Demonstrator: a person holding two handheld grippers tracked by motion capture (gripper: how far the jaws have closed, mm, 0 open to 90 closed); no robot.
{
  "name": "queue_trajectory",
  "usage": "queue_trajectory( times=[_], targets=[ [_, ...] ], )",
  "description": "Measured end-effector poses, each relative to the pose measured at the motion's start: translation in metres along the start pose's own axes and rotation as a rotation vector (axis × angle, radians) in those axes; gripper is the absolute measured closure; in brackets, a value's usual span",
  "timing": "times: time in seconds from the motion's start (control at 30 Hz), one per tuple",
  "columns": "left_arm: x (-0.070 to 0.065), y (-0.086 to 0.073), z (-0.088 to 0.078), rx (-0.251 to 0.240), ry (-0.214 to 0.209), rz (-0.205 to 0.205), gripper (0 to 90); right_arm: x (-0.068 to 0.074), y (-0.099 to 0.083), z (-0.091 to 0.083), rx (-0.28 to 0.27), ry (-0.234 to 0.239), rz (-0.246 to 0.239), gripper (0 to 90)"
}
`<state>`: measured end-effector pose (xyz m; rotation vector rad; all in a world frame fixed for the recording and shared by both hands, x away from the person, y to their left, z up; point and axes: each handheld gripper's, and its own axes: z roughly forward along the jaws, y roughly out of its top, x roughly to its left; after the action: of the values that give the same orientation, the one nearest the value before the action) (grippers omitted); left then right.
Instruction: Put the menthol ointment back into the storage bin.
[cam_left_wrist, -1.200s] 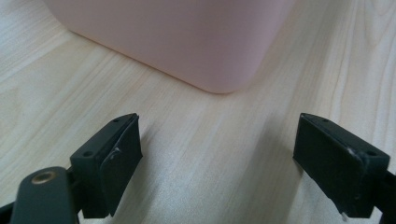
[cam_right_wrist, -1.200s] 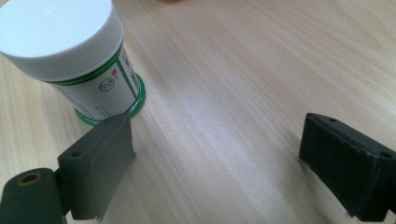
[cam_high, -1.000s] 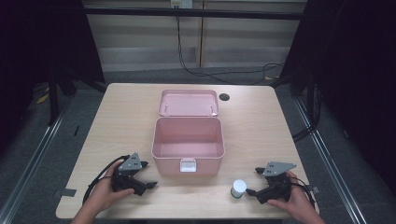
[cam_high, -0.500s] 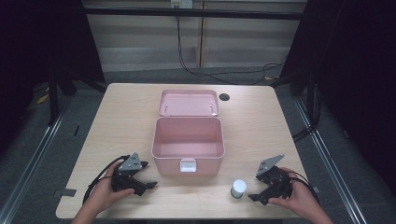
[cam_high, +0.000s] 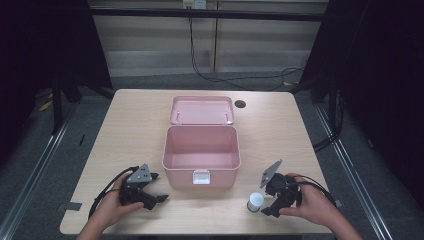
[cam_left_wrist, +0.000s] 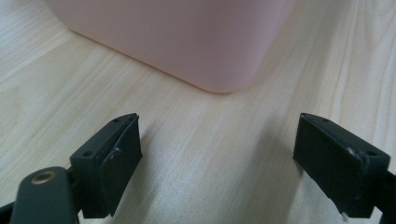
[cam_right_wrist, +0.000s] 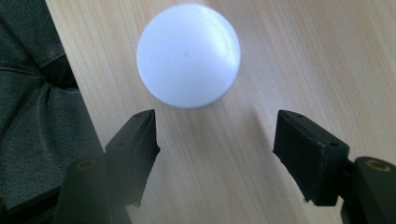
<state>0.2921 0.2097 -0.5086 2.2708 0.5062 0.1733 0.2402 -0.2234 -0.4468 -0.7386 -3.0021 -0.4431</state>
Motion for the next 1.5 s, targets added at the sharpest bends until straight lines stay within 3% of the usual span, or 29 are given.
queue_trajectory(
  times=[0.6, 1.0, 1.23, 1.5],
  targets=[
    [0.000, 0.000, 0.000, 0.000, 0.000, 0.000, 14.5, 0.006, 0.022, 0.002, 0.037, 0.036, -0.043, 39.9],
    [0.000, 0.000, 0.000, -0.001, -0.001, 0.000, 14.5, 0.009, 0.038, 0.000, 0.063, 0.018, -0.070, 49.9],
    [0.000, 0.000, 0.000, 0.000, 0.000, 0.000, 14.5, 0.010, 0.041, -0.001, 0.081, 0.017, -0.092, 50.4],
    [0.000, 0.000, 0.000, -0.001, 0.000, 0.000, 14.5, 0.010, 0.045, -0.019, 0.084, 0.018, -0.087, 50.5]
  ],
)
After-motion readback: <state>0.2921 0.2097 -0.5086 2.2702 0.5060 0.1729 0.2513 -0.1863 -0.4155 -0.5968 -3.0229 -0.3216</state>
